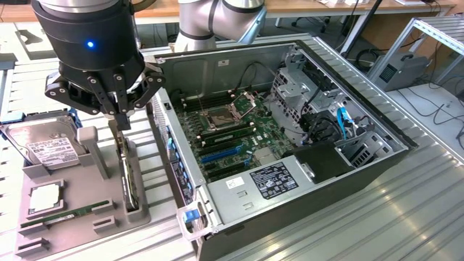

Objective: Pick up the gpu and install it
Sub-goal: 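Reach for the gpu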

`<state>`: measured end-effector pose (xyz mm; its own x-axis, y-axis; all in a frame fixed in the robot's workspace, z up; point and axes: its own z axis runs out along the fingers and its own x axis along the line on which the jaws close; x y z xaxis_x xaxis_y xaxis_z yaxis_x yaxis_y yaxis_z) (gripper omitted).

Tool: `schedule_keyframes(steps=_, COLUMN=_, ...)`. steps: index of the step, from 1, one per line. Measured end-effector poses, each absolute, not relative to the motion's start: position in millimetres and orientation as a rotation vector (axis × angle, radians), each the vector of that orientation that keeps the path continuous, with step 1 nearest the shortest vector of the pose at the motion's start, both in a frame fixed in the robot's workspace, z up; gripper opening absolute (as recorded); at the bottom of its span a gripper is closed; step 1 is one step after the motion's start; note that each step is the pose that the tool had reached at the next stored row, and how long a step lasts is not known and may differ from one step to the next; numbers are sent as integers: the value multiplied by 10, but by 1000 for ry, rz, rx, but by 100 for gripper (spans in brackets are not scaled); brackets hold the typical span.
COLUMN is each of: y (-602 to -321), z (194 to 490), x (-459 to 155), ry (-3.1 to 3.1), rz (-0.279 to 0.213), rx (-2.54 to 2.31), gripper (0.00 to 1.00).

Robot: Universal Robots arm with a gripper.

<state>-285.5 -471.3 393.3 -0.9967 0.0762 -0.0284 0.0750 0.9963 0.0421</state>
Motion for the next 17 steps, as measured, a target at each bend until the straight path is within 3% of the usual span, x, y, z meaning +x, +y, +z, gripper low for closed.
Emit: schedule_keyframes(steps=17, y=-4762, z=3933, x=-2854, ry=3109, rz=63, rx=118, gripper=11)
